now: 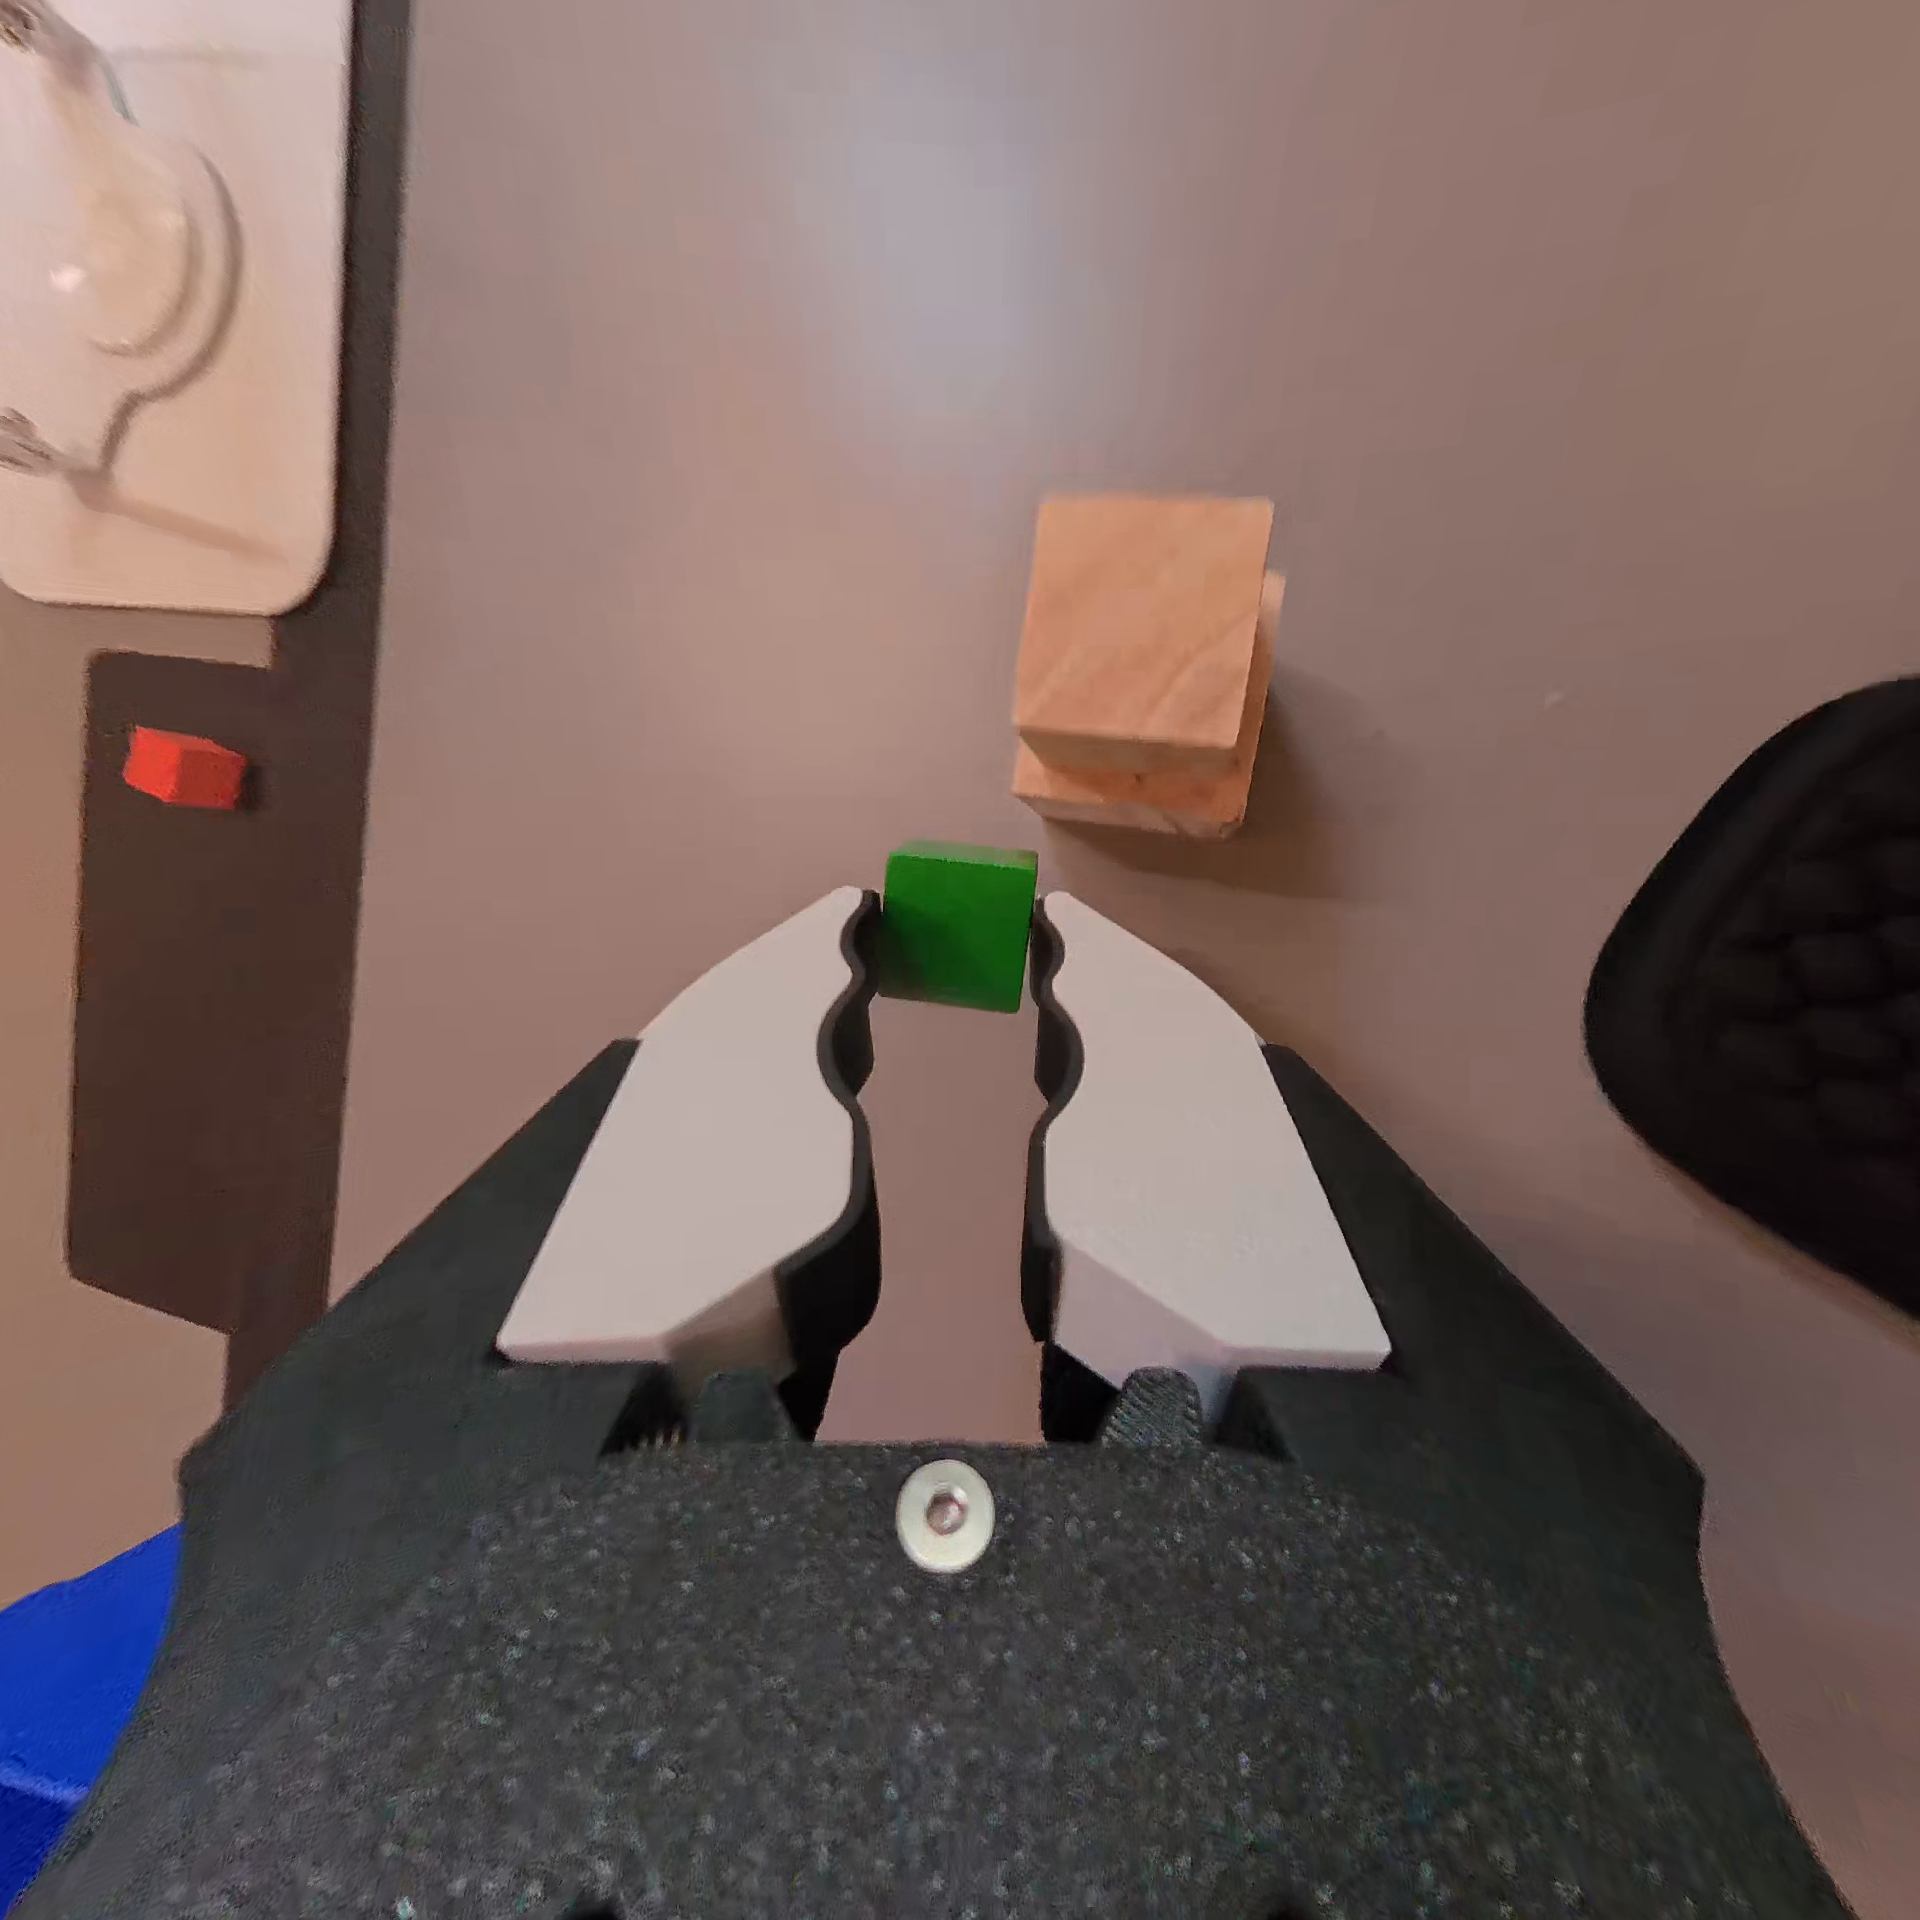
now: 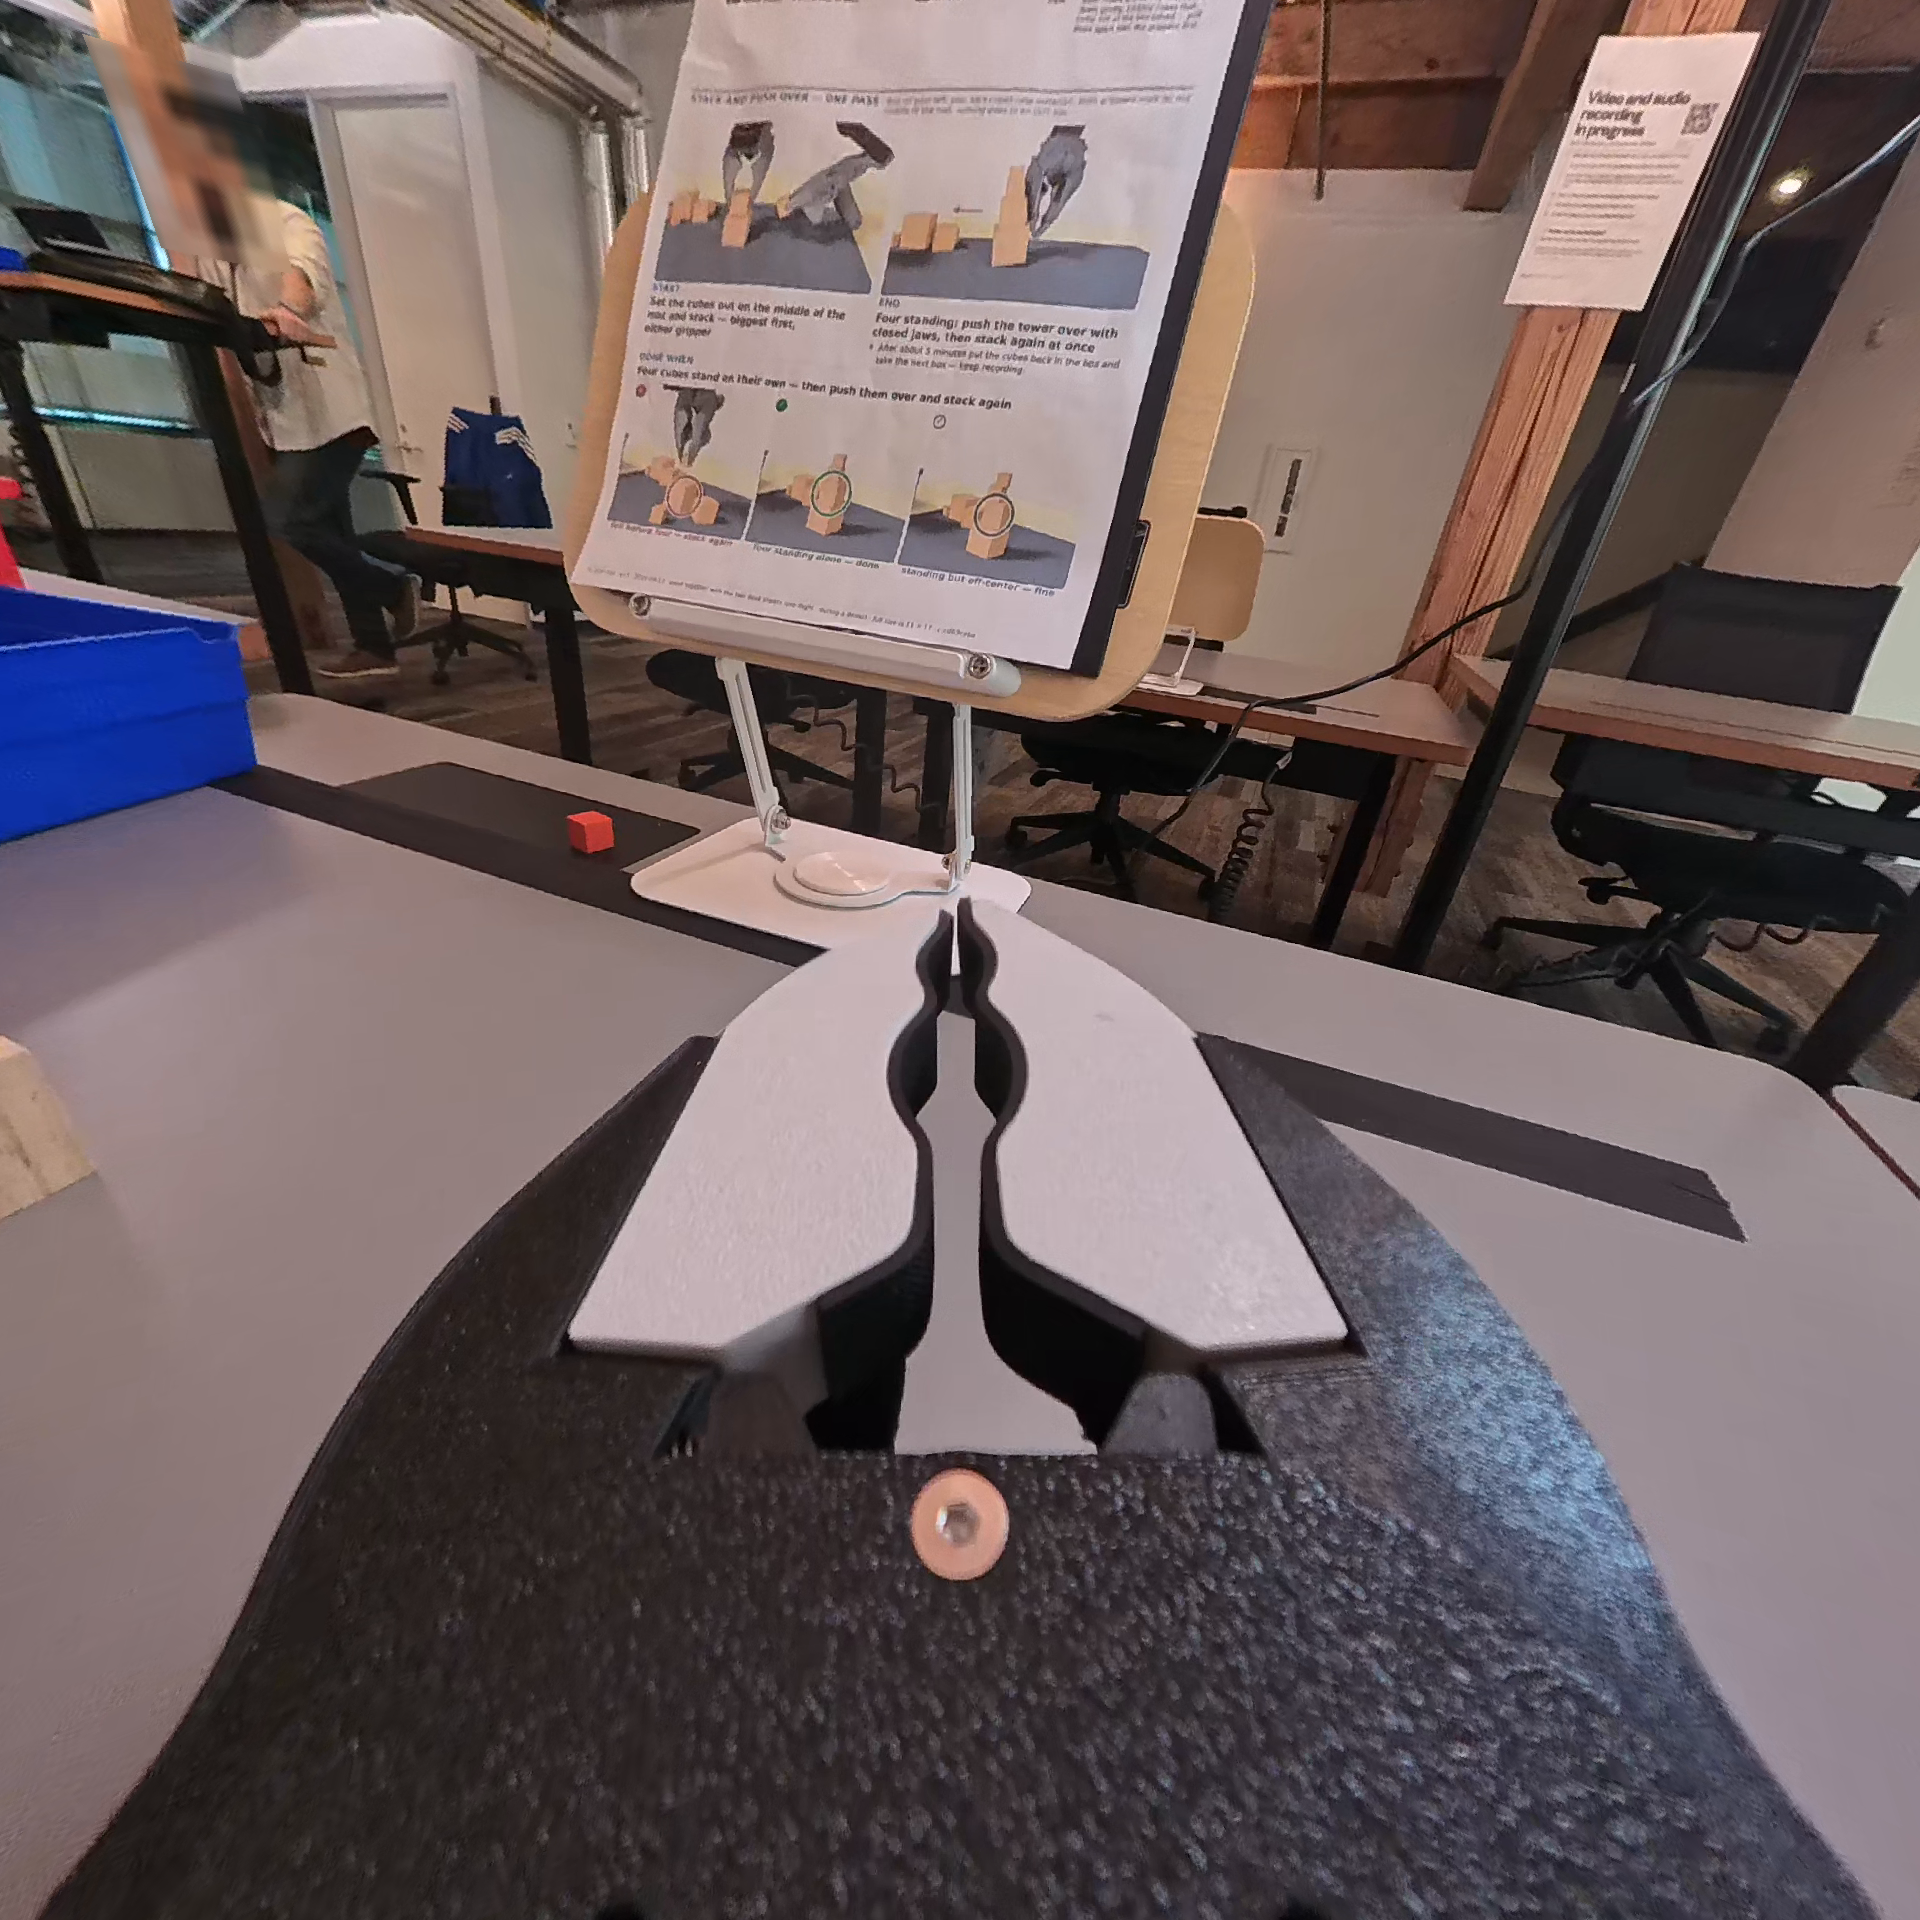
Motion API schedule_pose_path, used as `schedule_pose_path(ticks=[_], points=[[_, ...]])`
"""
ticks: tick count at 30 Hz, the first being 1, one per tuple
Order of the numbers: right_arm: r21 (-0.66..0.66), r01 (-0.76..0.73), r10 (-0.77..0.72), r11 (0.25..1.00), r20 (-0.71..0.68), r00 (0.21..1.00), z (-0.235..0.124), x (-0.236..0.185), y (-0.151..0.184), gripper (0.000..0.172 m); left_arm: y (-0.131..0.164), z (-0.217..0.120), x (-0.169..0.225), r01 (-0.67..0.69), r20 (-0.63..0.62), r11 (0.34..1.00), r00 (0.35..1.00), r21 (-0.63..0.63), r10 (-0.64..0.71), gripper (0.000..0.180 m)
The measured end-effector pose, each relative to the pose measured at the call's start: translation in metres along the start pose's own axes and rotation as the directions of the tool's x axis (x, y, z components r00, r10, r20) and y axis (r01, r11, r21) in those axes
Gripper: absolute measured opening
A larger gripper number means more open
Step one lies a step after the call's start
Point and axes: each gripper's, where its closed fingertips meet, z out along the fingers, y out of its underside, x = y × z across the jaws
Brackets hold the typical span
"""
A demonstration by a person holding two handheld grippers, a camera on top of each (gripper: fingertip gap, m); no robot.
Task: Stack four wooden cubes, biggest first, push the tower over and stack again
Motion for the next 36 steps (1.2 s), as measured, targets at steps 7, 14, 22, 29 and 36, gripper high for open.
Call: schedule_pose_path(ticks=[7, 14, 22, 29, 36], points=[[0.014, -0.009, 0.009, 1.000, -0.003, 1.000, -0.002, 0.002, -0.005, 0.001, -0.064, -0.029, -0.002, -0.027, -0.019, 0.995, 0.999, 0.093, 0.028, 0.027], [0.017, -0.015, 0.015, 1.000, -0.005, 1.000, -0.002, 0.004, -0.006, 0.001, -0.086, -0.023, 0.005, -0.068, -0.055, 0.997, 0.996, 0.043, 0.070, 0.027], [0.019, -0.016, 0.016, 1.000, -0.007, 1.000, -0.003, 0.004, -0.007, 0.001, -0.097, -0.020, 0.016, -0.074, -0.066, 0.997, 0.995, 0.006, 0.074, 0.027], [0.034, -0.017, 0.018, 0.999, -0.018, 1.000, -0.005, 0.007, -0.011, 0.000, -0.097, -0.015, 0.022, -0.074, -0.078, 0.997, 0.994, -0.006, 0.073, 0.027], [0.031, -0.015, 0.015, 0.999, -0.005, 1.000, -0.004, 0.003, -0.011, 0.000, -0.094, -0.011, 0.026, -0.067, -0.096, 0.997, 0.993, -0.035, 0.064, 0.027]])
